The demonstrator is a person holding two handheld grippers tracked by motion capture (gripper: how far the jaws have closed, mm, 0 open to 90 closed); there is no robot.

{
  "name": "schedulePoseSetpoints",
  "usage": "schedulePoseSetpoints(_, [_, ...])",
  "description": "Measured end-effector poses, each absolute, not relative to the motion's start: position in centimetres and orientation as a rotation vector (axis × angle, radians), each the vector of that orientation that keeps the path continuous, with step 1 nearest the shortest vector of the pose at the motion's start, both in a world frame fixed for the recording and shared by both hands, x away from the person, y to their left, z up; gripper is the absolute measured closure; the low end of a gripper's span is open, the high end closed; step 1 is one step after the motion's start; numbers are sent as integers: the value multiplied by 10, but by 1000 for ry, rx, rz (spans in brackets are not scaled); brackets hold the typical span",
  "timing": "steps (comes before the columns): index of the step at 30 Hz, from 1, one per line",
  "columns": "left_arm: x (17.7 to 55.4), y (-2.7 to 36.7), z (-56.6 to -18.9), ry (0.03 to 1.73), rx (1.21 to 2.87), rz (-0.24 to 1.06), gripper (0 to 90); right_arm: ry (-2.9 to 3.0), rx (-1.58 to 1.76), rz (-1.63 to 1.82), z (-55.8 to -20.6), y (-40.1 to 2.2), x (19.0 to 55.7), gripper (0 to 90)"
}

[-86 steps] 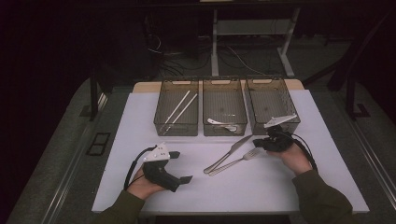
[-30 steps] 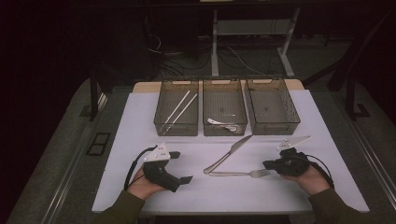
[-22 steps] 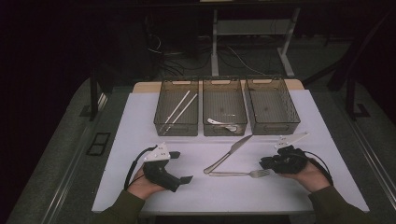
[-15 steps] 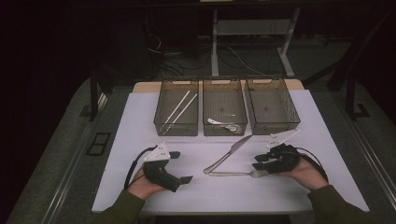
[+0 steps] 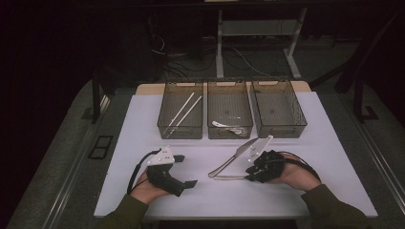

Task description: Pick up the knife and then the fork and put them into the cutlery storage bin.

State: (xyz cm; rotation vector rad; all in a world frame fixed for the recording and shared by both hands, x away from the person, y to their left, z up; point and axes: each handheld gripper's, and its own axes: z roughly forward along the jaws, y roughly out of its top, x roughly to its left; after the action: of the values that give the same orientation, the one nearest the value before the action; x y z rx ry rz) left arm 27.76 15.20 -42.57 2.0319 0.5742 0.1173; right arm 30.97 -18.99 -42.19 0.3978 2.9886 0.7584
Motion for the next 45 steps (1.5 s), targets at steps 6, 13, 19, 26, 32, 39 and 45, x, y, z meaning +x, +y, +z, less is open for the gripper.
schedulePoseSetpoints(6, [278,152,-426,576,2031,115,0,3020,331,660,-426,-183,312,761])
schedulePoseSetpoints(13, [277,151,-426,576,2033,114,0,3019,259,573,-424,-175,309,810])
schedulePoseSetpoints(19, [277,151,-426,576,2032,114,0,3008,190,496,-422,-169,305,827])
schedulePoseSetpoints(26, [277,152,-426,575,2031,114,0,3019,214,472,-421,-169,303,843])
schedulePoseSetpoints(32, [278,152,-426,574,2032,112,0,3018,241,461,-420,-171,302,845])
schedulePoseSetpoints(39, [278,153,-425,568,2041,116,0,3021,311,566,-413,-182,304,845])
schedulePoseSetpoints(45, [278,153,-425,571,2037,115,0,2998,365,647,-408,-195,307,846])
